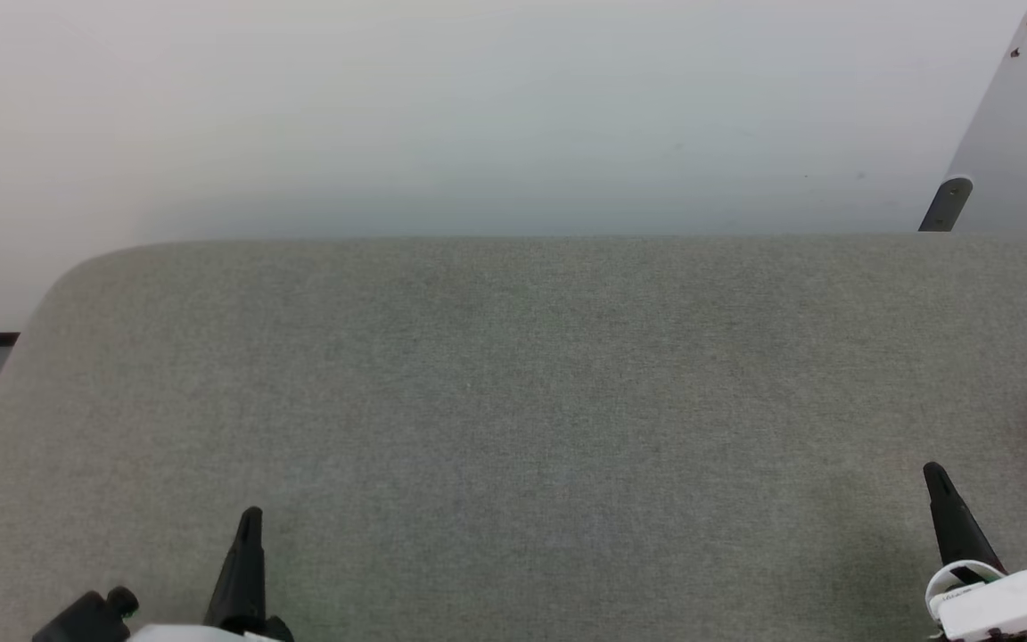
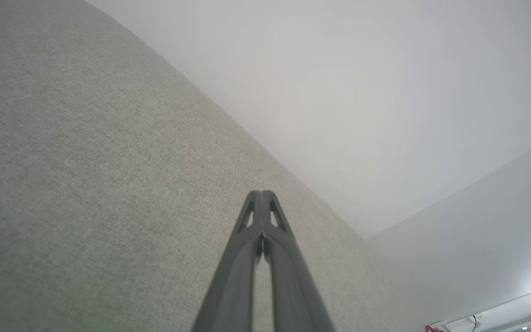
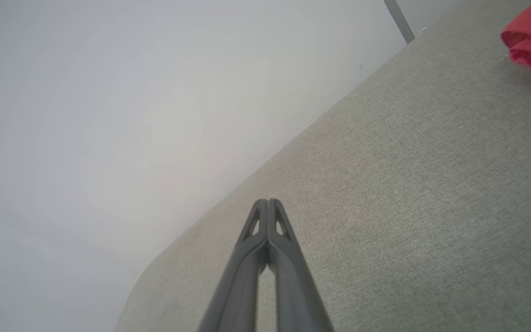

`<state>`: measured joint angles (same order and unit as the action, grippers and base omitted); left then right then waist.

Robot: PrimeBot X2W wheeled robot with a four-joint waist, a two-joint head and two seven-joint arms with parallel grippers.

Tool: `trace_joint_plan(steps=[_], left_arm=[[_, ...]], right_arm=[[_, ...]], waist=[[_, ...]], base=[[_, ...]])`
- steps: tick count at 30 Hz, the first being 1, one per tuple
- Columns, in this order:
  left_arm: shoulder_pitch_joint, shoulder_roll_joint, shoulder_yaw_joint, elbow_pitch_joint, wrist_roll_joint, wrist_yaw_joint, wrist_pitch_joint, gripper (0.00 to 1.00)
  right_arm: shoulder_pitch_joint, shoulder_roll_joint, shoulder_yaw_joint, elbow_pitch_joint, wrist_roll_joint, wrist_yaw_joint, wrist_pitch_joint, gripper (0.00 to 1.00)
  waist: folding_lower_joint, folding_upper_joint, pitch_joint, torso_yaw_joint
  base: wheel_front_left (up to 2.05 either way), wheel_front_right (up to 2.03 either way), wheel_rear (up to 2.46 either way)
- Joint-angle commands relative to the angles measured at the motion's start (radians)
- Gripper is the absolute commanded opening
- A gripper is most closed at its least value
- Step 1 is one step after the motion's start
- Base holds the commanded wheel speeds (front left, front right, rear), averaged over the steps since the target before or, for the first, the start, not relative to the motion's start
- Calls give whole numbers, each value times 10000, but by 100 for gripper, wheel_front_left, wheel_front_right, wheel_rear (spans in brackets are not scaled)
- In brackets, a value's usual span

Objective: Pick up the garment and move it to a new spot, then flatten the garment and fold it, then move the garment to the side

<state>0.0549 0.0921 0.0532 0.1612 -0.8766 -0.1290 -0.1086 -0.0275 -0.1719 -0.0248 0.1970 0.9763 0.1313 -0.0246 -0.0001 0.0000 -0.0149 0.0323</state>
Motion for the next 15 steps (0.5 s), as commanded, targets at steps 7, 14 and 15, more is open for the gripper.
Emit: trace_joint_plan(steps=[7, 14, 15], left_arm=[[-409, -16, 90, 6, -1043, -11, 268, 0], [-536, -43, 126, 92, -1714, -12, 459, 0], [-558, -49, 131, 106, -1817, -13, 481, 0]], right_arm=[[-316, 132, -178, -26, 869, -4, 174, 0], [-387, 248, -249, 23, 1434, -4, 309, 0], [-399, 267, -261, 32, 1528, -4, 332, 0]], waist=[[1, 0, 15, -28], [1, 0, 28, -50], [1, 0, 30, -54]], base=[[0, 0, 0], [0, 0, 0], [0, 0, 0]])
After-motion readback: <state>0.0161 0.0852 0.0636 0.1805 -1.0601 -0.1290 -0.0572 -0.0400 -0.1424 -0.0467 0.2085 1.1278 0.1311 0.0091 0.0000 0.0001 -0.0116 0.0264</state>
